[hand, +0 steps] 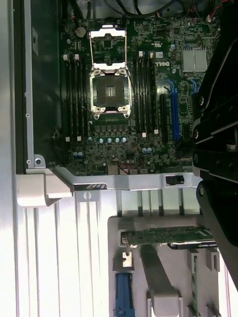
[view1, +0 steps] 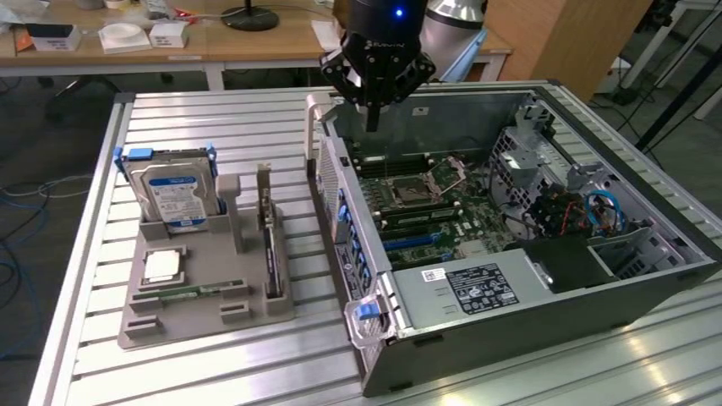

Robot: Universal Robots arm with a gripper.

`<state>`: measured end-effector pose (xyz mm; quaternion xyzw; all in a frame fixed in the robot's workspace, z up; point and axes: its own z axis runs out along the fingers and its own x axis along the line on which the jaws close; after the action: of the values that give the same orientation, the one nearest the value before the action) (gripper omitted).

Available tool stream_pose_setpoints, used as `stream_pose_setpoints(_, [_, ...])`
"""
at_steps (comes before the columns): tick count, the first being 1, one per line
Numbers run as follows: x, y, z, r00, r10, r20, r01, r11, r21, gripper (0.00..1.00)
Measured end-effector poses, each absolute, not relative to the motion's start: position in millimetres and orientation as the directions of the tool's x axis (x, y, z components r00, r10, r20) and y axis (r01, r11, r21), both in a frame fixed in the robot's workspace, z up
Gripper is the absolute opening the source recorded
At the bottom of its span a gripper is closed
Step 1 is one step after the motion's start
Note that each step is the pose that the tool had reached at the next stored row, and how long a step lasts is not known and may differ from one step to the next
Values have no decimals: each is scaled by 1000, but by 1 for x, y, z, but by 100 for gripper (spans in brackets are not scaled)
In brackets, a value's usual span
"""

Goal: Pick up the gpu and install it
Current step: 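Reach for the gpu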

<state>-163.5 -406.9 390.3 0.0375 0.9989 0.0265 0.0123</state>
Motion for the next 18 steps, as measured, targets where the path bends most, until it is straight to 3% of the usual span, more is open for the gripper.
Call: stream_pose_setpoints(18, [-165, -412, 390, -997, 76, -23, 74, 996, 54, 11])
